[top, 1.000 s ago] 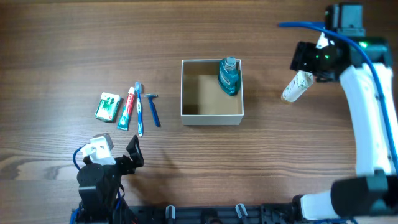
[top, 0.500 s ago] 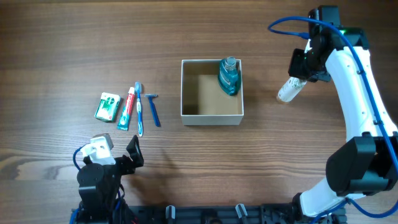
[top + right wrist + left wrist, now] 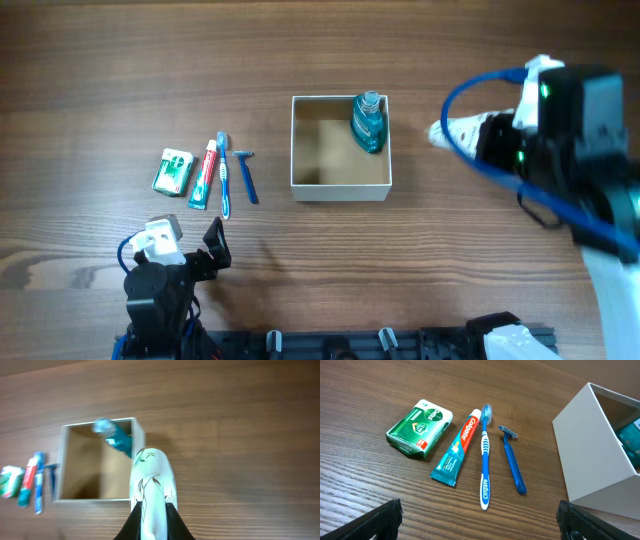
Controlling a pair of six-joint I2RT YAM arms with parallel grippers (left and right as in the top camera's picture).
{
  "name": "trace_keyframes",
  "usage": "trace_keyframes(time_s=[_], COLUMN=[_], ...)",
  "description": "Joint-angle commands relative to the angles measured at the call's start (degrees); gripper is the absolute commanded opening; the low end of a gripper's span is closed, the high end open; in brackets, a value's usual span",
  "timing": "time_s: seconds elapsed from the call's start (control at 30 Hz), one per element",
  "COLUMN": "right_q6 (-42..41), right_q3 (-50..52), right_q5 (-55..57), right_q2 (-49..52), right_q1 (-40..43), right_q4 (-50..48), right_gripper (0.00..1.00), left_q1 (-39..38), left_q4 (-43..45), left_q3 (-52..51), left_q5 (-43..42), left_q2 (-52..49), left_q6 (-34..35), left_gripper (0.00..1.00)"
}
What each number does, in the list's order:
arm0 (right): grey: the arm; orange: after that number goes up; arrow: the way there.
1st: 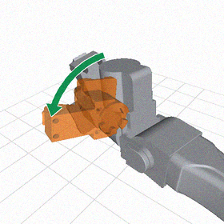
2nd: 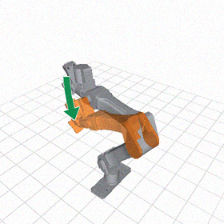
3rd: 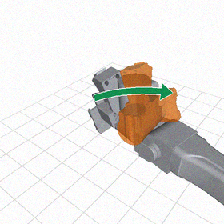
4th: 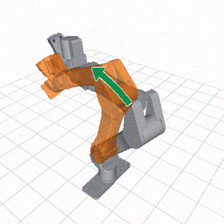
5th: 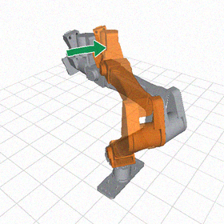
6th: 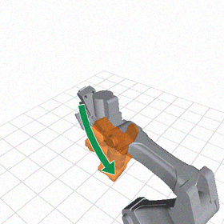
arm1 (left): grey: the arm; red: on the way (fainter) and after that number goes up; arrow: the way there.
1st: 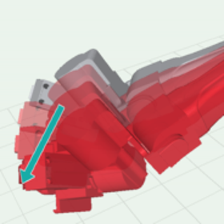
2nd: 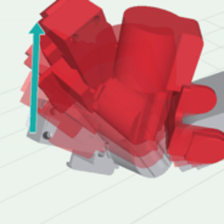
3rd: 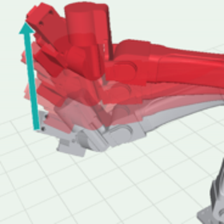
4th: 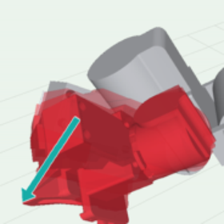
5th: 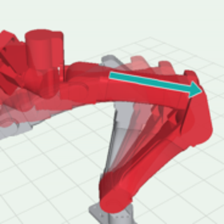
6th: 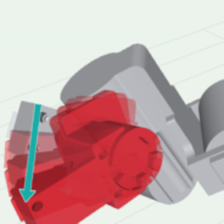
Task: Pack container
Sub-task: 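Place the lotion tube upright in the box beside the mouthwash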
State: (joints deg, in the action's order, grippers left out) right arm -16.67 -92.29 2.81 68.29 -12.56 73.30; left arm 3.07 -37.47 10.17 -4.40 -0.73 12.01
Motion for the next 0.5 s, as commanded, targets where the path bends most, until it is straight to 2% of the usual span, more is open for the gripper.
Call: trace_keyframes(time_s=[0.0,0.17,0.47], right_q6=[-1.53,-1.55,-1.29], right_q3=[-0.85,-0.85,-0.85], right_q5=[-0.57,-0.57,-4.00], right_q2=[-0.22,5.27,19.91], right_q1=[-5.46,-10.54,-11.61], right_q4=[-1.29,-2.10,-3.45], right_gripper=[0.04,0.04,0.04], left_q1=[-0.24,-0.24,-0.24], left_q4=[-0.22,-0.22,-0.22], left_q3=[-1.05,-1.05,-1.05], left_q5=[-1.11,-1.11,-1.11], left_q2=[0.57,0.57,0.57], left_q6=[-1.14,-1.14,-1.14], left_gripper=[1.00,1.00,1.00])
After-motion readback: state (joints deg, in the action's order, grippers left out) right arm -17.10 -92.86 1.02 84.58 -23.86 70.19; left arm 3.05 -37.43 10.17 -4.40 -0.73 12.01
